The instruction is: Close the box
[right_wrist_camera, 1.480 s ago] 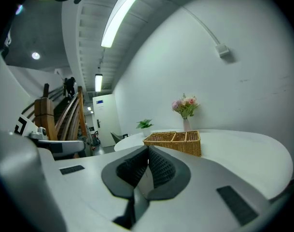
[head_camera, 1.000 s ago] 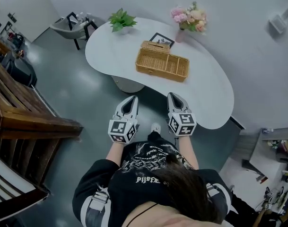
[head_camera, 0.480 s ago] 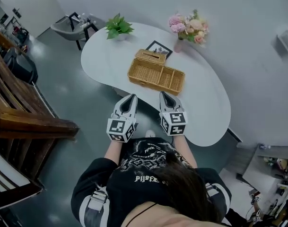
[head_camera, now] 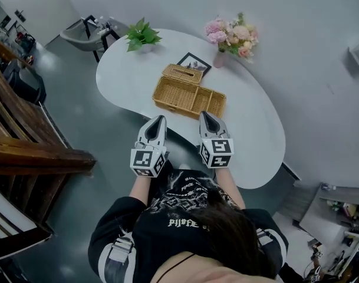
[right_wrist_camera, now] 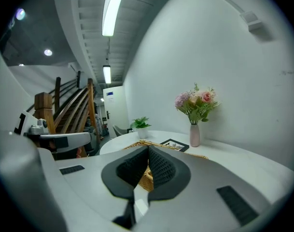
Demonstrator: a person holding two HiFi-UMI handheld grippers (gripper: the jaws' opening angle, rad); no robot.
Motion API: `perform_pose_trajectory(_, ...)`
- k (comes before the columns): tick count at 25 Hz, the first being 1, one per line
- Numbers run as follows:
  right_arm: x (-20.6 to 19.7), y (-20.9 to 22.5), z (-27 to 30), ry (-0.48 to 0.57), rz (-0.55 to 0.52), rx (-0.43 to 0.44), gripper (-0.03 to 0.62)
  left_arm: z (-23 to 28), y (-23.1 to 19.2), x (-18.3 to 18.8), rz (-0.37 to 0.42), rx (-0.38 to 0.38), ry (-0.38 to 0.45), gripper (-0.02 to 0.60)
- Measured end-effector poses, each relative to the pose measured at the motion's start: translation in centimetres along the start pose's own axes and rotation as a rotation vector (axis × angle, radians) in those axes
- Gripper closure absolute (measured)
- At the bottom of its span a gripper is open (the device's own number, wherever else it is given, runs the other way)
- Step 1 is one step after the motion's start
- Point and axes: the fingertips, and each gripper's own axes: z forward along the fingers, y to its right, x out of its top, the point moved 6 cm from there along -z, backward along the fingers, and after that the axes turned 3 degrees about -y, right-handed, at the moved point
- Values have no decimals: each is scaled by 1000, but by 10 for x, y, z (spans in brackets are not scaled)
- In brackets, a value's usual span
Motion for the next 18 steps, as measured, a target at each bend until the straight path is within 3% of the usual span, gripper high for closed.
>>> perform_pose_trajectory(14,29,25,53,-18,53,-63,569,70,-57,25,9,-38,1,554)
perform_pose_trajectory(18,38,34,78,-30,118,-74,569,98,-80,31,9,-60,-18,554)
